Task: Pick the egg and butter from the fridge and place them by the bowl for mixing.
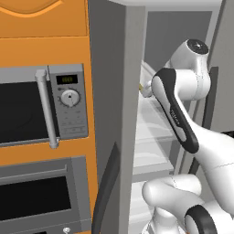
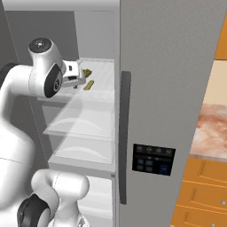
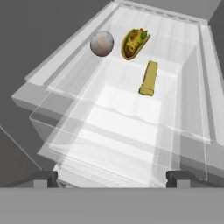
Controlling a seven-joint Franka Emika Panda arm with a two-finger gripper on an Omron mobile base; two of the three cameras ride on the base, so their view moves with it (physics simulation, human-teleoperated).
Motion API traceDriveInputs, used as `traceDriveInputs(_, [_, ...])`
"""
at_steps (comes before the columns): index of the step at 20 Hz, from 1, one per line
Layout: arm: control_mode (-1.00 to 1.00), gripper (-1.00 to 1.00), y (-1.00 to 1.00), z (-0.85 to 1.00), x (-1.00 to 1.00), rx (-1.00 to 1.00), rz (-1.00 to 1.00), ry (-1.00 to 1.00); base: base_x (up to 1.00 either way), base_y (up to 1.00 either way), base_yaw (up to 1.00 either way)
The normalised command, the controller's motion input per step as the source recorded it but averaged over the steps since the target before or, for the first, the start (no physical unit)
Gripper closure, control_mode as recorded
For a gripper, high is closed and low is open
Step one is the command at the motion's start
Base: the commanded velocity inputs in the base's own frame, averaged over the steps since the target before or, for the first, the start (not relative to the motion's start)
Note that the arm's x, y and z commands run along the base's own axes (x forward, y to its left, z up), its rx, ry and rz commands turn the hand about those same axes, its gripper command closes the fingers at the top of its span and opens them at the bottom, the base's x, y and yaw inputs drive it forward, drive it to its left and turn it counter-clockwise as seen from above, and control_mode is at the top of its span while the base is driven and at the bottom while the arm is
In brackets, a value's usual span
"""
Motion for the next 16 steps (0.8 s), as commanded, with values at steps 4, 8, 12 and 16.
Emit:
traceDriveInputs(4, [-1.00, -1.00, 0.07, 0.04, 0.09, 0.00, 0.01, -0.02, 0.00, 0.00, 0.00])
traceDriveInputs(8, [-1.00, -1.00, 0.00, 0.00, 0.21, 0.00, -0.11, 0.00, 0.00, 0.00, 0.00])
traceDriveInputs(12, [-1.00, -1.00, 0.00, -0.10, 0.30, 0.00, -0.03, -0.07, 0.00, 0.00, 0.00])
traceDriveInputs(16, [-1.00, -1.00, -0.02, -0.16, 0.38, 0.00, 0.00, -0.02, 0.00, 0.00, 0.00])
